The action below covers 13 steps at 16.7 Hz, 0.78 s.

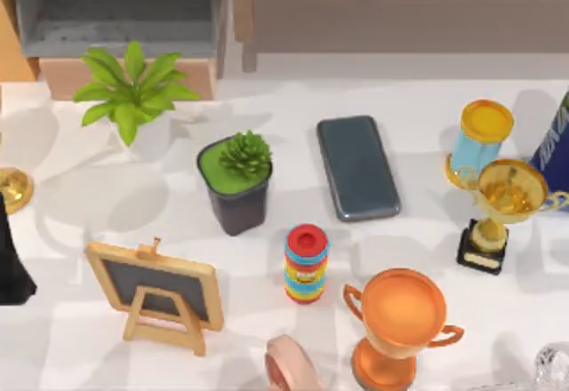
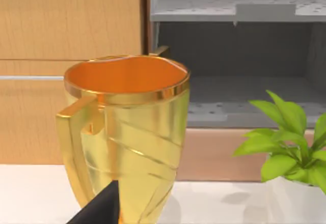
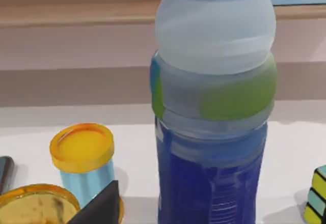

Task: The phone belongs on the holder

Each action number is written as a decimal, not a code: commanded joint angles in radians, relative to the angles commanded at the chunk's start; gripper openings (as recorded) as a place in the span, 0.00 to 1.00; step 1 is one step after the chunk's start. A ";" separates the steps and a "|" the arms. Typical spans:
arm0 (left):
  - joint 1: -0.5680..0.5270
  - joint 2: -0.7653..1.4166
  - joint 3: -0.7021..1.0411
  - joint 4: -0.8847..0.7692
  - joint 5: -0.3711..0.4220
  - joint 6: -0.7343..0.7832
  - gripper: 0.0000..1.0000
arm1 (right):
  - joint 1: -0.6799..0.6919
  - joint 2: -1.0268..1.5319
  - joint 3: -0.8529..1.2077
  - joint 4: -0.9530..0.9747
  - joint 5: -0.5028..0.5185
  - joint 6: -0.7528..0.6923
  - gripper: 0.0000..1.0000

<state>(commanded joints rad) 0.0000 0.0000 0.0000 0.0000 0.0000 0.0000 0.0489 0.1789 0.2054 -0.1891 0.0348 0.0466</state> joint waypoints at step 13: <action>0.000 0.000 0.000 0.000 0.000 0.000 1.00 | 0.338 1.211 1.231 -0.898 0.076 0.048 1.00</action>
<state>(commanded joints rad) 0.0000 0.0000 0.0000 0.0000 0.0000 0.0000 0.3867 1.3904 1.4365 -1.0869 0.1112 0.0944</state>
